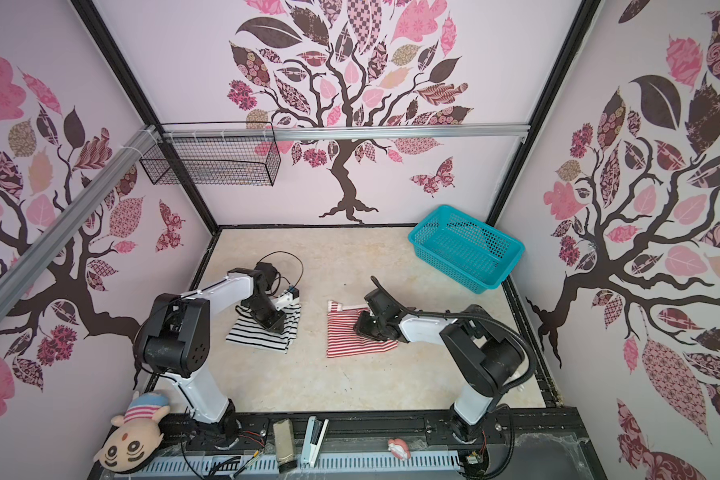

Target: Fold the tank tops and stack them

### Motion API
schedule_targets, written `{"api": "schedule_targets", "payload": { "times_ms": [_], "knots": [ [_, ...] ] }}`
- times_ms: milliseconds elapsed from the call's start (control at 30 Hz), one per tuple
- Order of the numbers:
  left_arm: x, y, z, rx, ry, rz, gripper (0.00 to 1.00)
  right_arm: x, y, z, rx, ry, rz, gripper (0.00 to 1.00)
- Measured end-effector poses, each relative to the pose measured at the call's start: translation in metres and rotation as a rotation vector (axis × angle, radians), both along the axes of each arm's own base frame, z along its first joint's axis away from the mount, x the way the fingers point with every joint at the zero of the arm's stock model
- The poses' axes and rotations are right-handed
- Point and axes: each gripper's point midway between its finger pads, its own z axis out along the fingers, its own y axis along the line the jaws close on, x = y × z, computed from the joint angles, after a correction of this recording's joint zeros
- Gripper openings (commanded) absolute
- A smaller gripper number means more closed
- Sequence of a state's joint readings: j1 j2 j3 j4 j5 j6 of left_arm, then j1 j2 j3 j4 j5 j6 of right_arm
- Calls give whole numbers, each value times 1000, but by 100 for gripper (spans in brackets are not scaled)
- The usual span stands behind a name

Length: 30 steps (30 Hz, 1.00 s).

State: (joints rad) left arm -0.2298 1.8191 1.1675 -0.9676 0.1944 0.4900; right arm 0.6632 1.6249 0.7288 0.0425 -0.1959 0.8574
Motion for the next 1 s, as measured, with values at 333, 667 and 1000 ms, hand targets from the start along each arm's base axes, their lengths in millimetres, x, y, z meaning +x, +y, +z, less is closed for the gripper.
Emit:
{"api": "schedule_targets", "payload": {
  "times_ms": [333, 667, 1000],
  "knots": [
    [22, -132, 1, -180, 94, -77, 19, -52, -109, 0, -199, 12, -247, 41],
    [3, -173, 6, -190, 92, -171, 42, -50, -128, 40, -117, -86, -266, 50],
    [-7, -185, 82, -263, -81, -244, 75, -24, -159, 89, -178, -162, -335, 89]
  ]
}}
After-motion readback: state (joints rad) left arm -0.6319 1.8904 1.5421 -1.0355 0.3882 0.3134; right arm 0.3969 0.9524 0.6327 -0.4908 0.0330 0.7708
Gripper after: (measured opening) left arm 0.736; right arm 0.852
